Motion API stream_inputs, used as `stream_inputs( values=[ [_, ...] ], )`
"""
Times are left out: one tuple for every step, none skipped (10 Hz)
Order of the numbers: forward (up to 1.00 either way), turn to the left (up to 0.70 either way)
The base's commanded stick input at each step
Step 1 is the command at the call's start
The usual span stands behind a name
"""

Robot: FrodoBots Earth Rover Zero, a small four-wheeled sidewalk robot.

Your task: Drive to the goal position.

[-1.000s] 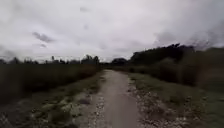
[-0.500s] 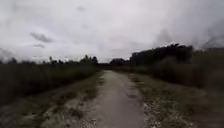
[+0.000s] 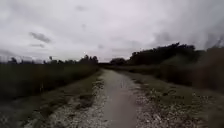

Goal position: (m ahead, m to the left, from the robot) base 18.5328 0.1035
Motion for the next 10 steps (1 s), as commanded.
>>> stream_inputs(
  values=[
    [0.70,0.00],
    [0.70,0.00],
    [0.70,0.00],
    [0.70,0.00],
    [0.70,0.00],
    [0.70,0.00],
    [0.70,0.00],
    [0.70,0.00],
    [0.70,0.00],
    [0.70,0.00]
  ],
)
